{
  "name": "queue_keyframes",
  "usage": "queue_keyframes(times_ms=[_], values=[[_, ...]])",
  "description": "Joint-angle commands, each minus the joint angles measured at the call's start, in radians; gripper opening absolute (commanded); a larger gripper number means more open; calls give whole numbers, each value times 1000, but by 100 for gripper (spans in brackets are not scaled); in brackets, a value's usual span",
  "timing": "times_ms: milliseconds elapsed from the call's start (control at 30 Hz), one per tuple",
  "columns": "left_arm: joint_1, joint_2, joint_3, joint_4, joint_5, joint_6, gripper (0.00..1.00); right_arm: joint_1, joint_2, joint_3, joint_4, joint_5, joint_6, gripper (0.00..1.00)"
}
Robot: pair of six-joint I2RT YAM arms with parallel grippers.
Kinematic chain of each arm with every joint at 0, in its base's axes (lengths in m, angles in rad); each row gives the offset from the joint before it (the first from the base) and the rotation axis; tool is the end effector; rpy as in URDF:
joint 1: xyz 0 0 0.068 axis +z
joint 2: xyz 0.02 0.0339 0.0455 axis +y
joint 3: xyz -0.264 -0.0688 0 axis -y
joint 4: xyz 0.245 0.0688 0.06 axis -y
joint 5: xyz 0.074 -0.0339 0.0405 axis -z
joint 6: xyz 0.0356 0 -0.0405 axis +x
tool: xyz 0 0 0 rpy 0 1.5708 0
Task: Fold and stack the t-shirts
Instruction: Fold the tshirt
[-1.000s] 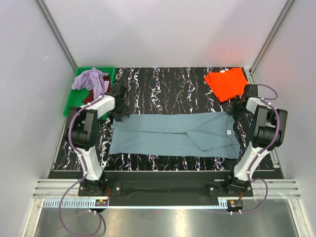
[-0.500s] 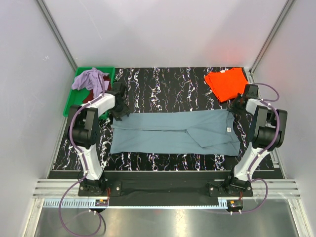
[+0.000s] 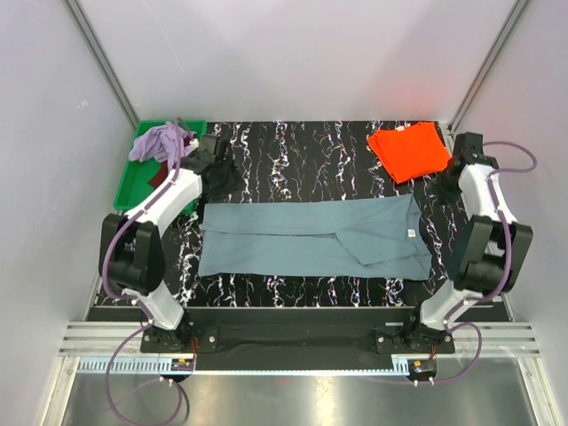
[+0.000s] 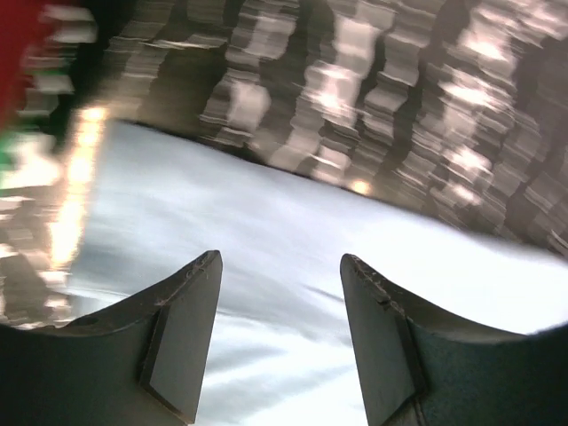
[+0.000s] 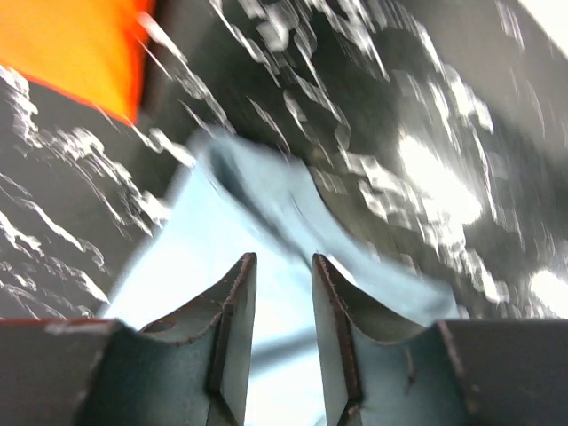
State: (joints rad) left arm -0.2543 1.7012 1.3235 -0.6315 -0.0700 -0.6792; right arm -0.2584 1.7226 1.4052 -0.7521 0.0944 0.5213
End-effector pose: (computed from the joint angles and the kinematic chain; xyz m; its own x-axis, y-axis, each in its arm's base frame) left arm 0.3515 -0.0888 0.2480 -0.7724 -0.4467 -0.4515 -0.3474 0.8923 -0.2885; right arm 0.3511 -0.0963 0.2590 -0.5867 0.6679 -0.4579 0.6808 0.7130 0.1676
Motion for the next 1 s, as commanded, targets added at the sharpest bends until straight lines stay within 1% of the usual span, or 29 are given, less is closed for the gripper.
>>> queue_keyframes(times_ms=[0, 33, 67, 100, 167, 200, 267, 300, 400, 533, 733, 867, 967], values=[[-113, -58, -15, 78, 204, 32, 61, -5, -127, -134, -182, -5, 136, 37], [-144, -70, -41, 140, 234, 15, 61, -5, -174, -170, -176, -36, 153, 35], [-175, -90, -88, 183, 269, -17, 61, -4, -195, -207, -167, -54, 175, 34], [-241, -98, -105, 226, 327, -31, 61, -4, -214, -283, -153, -76, 202, 34], [-308, -92, -115, 294, 352, -77, 60, 1, -247, -336, -127, -91, 221, 33], [-376, -87, -109, 317, 378, -86, 59, 7, -256, -374, -122, -91, 233, 32], [-439, -65, -101, 357, 375, -120, 59, 15, -282, -406, -109, -79, 250, 33], [-488, -60, -99, 375, 374, -131, 58, 25, -291, -438, -98, -79, 269, 34], [-568, -31, -113, 456, 361, -171, 57, 45, -307, -482, -64, -74, 308, 35], [-640, 40, -119, 555, 343, -209, 58, 59, -319, -511, -29, -30, 328, 36], [-726, 167, -104, 682, 337, -307, 58, 59, -308, -532, 0, -22, 315, 38], [-775, 238, -14, 635, 306, -313, 57, 59, -320, -509, -19, -12, 284, 38], [-793, 259, 3, 609, 259, -303, 53, 59, -363, -463, -65, 28, 267, 38]])
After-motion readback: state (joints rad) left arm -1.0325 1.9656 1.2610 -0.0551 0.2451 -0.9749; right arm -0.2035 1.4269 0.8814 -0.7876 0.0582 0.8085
